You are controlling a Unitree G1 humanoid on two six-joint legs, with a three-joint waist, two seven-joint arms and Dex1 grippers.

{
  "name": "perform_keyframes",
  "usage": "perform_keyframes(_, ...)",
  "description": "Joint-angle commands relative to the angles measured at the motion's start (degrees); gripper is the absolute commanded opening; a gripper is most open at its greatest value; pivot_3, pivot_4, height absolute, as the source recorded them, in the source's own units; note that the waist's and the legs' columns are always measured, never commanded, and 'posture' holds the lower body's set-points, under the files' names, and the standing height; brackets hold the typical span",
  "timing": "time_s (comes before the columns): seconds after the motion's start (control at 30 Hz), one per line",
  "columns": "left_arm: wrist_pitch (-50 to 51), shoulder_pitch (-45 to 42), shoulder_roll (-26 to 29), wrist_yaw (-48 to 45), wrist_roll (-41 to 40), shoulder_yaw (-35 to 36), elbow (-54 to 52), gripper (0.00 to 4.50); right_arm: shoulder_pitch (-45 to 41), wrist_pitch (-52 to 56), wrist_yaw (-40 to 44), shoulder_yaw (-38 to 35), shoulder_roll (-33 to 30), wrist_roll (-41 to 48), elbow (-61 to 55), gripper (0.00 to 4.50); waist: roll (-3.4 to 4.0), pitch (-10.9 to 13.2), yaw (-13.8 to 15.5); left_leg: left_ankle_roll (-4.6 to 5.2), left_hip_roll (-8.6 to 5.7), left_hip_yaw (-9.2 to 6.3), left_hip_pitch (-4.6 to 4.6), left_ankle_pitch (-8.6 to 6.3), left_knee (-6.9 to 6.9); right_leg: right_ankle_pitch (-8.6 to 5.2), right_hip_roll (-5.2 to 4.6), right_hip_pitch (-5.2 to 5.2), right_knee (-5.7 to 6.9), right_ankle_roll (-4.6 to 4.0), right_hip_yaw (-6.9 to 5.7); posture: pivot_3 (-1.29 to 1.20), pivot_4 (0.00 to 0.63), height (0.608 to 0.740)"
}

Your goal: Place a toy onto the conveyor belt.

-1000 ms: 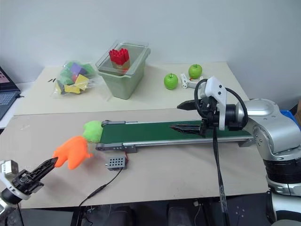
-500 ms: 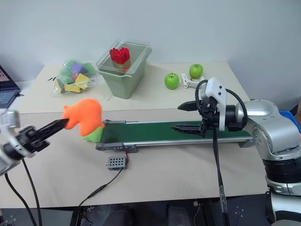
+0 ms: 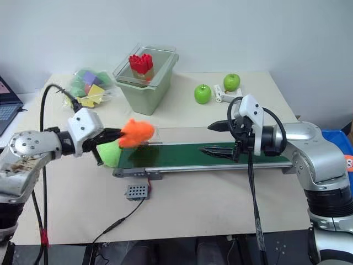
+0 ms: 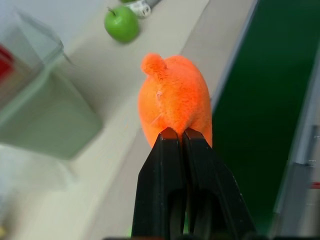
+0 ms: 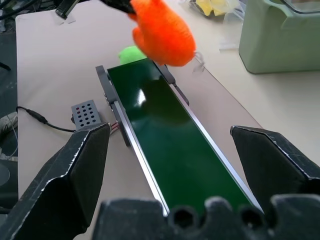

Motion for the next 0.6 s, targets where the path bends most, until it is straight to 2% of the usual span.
perform_keyframes(0.03,-16.39,-1.43,2.68,2.56,11.62,-1.45,3.37,0.04,0.04,-1.49,0.12,-2.11,-0.56,0.16,-1.17,4.50,0.00,0.00,-0.09,0.00,0.00,0.01,0.01,0.00,0.00,0.00,0.01,0.00,0.00,0.00,0.00,0.00,0.150,0.740)
perform_keyframes(0.27,-49.66,2.45,5.46,13.36,27.67,-1.13,12.69,0.04,-0.04,-2.20,1.47,-2.24,-1.45,-0.21,-0.02,4.50,0.01,0.01,-0.10,0.03,0.01,0.04,0.02,-0.01,0.00,0.00,0.00,0.00,0.04,0.01,0.01,0.00,0.150,0.740)
perform_keyframes(0.47,-60.65,7.64,5.71,23.42,36.90,2.21,15.63,0.04,0.94,-3.22,0.70,-2.77,-0.88,-0.49,0.18,4.50,0.02,0.02,-0.01,0.06,0.06,0.05,0.00,-0.03,0.02,0.01,0.01,-0.01,0.07,0.02,-0.02,0.00,0.150,0.740)
perform_keyframes(0.5,-62.99,8.57,6.05,26.67,41.42,2.39,16.10,0.04,1.38,-3.40,0.42,-2.76,-0.60,-0.57,-0.09,4.50,0.02,0.02,0.00,0.06,0.06,0.06,0.01,-0.03,0.02,0.01,0.00,0.00,0.08,0.03,-0.02,0.00,0.150,0.740)
perform_keyframes(0.6,-65.27,11.63,5.79,32.87,47.45,3.59,18.24,0.04,2.69,-3.36,-0.59,-3.15,0.20,-0.27,-1.18,4.50,0.02,0.01,0.01,0.06,0.05,0.07,0.06,-0.03,0.03,0.01,0.00,0.04,0.07,0.03,-0.01,0.00,0.150,0.740)
